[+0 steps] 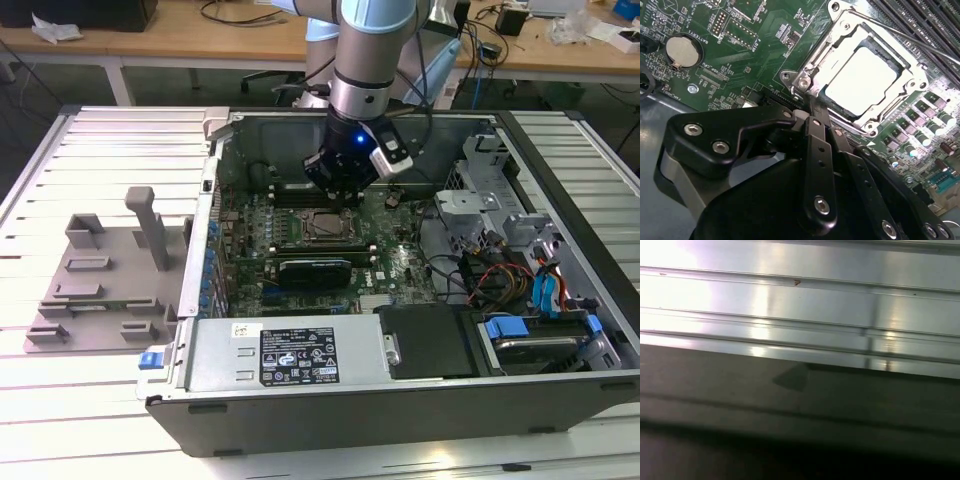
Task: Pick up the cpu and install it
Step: 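Install the first cpu locking lever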
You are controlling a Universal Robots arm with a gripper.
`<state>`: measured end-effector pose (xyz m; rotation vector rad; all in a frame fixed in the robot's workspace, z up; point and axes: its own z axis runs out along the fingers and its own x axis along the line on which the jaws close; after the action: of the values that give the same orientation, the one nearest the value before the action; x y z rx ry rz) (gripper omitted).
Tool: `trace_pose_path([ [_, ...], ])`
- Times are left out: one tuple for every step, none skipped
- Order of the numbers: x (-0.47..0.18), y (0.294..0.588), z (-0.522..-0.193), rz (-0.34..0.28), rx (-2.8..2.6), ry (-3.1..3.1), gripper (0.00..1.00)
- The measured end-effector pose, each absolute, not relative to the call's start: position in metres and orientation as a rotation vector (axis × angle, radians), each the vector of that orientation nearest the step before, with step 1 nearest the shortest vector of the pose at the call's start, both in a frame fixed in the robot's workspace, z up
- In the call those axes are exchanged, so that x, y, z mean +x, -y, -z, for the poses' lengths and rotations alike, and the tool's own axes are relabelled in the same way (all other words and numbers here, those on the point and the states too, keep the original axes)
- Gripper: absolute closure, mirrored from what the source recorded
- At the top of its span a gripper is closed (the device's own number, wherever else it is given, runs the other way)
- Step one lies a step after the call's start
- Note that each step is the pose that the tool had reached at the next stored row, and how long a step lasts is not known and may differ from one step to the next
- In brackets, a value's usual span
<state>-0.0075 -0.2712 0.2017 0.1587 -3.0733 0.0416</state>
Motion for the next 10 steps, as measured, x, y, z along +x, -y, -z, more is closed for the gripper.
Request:
trace_pose_path([
  [-0.0074, 0.2710, -0.2017, -0.042, 0.159, 3.073, 0.89],
  [-0.0073, 0.2710, -0.2017, -0.042, 0.158, 3.073, 0.89],
  [-0.0071, 0.2709, -0.2017, -0.041, 0.159, 3.073, 0.89],
  [-0.0067, 0.2709, -0.2014, -0.039, 0.159, 3.073, 0.89],
  [-0.0064, 0.2708, -0.2012, -0.036, 0.159, 3.073, 0.89],
  [-0.0060, 0.2709, -0.2010, -0.034, 0.159, 3.073, 0.89],
  [-0.0056, 0.2709, -0.2009, -0.031, 0.159, 3.073, 0.89],
  [-0.0052, 0.2709, -0.2008, -0.028, 0.159, 3.073, 0.89],
  [-0.0049, 0.2709, -0.2008, -0.028, 0.159, 3.074, 0.89],
  [-0.0049, 0.2708, -0.2008, -0.027, 0.159, 3.074, 0.89],
])
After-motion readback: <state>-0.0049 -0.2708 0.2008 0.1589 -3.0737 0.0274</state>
